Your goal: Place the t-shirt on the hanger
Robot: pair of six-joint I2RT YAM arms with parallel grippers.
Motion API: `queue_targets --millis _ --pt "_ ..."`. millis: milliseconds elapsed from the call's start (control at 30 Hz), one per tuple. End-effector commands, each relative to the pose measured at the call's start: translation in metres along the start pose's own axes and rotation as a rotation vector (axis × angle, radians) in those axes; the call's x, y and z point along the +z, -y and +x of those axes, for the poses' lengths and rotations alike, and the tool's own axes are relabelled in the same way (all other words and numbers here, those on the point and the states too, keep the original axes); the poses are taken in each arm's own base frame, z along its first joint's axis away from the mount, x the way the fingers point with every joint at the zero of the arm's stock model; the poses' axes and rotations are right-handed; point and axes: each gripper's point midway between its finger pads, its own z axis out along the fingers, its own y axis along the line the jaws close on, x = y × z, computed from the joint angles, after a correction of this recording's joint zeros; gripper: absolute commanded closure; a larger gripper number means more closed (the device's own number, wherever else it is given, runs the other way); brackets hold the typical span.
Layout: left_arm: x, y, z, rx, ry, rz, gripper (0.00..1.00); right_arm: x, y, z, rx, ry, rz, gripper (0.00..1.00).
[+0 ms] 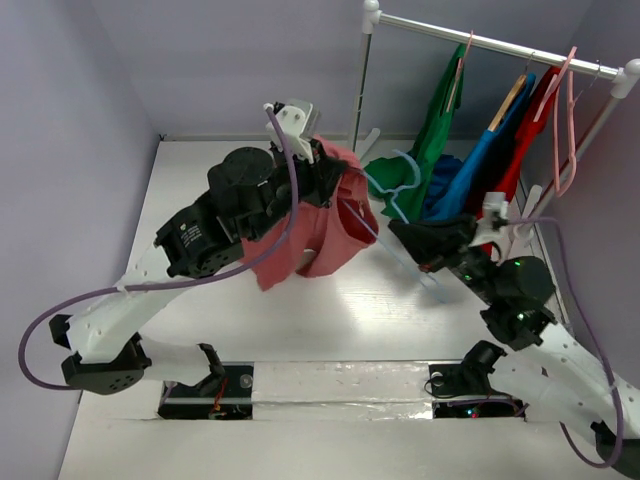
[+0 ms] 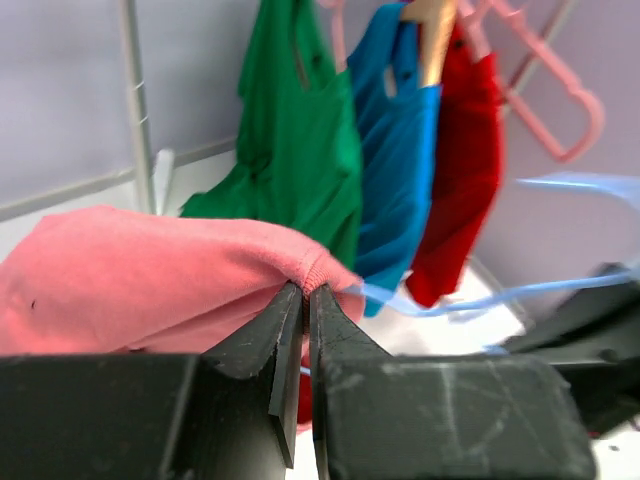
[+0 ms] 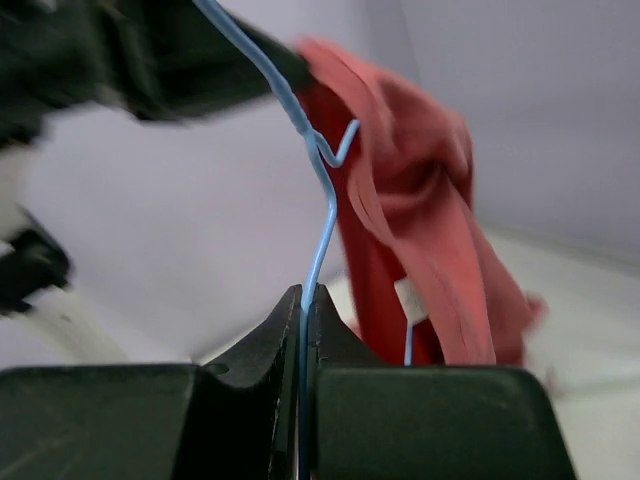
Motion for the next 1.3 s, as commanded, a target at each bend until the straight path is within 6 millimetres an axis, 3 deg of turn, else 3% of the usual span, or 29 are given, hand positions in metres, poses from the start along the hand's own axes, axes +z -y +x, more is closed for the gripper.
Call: queue_targets --millis 0,100,133,233,367,433,467,533,567,633,667,700,833,967,1000,1033,1100,1133,1267 --pt "0.008 0.028 0.005 0.023 -0.058 0.076 1.0 -0.009 -0.032 -0.056 -0.042 0.212 -0.123 1.0" --pt "0.009 0.051 0.003 0.027 -0.071 0.117 1.0 0.027 -0.017 -0.015 0.009 0.119 -0.124 1.0" --pt "0.01 0.048 -0.002 0.02 -0.051 0.091 1.0 0.032 -0.014 -0.009 0.017 0.11 -0.126 1.0" --pt "0.005 0.049 -0.012 -0.014 -0.007 0.087 0.96 0.036 -0.015 -0.012 0.028 0.139 -0.134 1.0" --pt "0.006 0.052 -0.003 -0.053 -0.004 0.109 0.98 0.034 -0.011 -0.027 -0.001 0.197 -0.106 1.0" --pt "0.001 0.046 -0.011 -0.096 0.04 0.087 0.9 0.03 -0.01 -0.028 0.005 0.218 -0.104 1.0" --pt "0.003 0.036 0.0 -0.098 0.038 0.04 0.78 0.025 -0.01 -0.032 0.018 0.243 -0.095 1.0" --pt "-0.014 0.016 -0.018 -0.16 0.137 -0.025 0.62 0.019 -0.008 -0.031 0.022 0.266 -0.091 1.0" --pt "-0.013 0.005 -0.003 -0.162 0.132 -0.068 0.6 0.015 -0.008 -0.034 0.023 0.284 -0.089 1.0" --pt "-0.032 -0.012 -0.019 -0.222 0.22 -0.108 0.54 0.012 -0.01 -0.037 0.021 0.293 -0.098 1.0" --pt "-0.033 -0.023 -0.01 -0.238 0.231 -0.159 0.52 0.011 -0.013 -0.037 0.021 0.289 -0.112 1.0" --pt "-0.042 -0.033 -0.018 -0.264 0.268 -0.178 0.5 0.01 -0.015 -0.038 0.023 0.29 -0.12 1.0" --pt "-0.046 -0.052 -0.03 -0.33 0.367 -0.22 0.39 0.011 -0.017 -0.034 0.028 0.269 -0.129 1.0" --pt "-0.023 -0.079 -0.031 -0.332 0.378 -0.275 0.35 0.012 -0.016 -0.028 0.042 0.25 -0.129 1.0" --pt "-0.017 -0.073 -0.028 -0.337 0.362 -0.247 0.35 0.012 -0.016 -0.027 0.042 0.247 -0.131 1.0" --pt "-0.012 -0.082 -0.031 -0.337 0.374 -0.257 0.35 0.012 -0.016 -0.026 0.045 0.244 -0.131 1.0" --pt "0.001 -0.082 -0.027 -0.326 0.356 -0.236 0.35 0.013 -0.015 -0.024 0.043 0.234 -0.131 1.0" --pt "0.01 -0.074 -0.027 -0.319 0.345 -0.192 0.38 0.015 -0.015 -0.021 0.041 0.217 -0.13 1.0" --pt "0.019 -0.075 -0.025 -0.316 0.343 -0.186 0.41 0.017 -0.014 -0.017 0.041 0.202 -0.128 1.0"
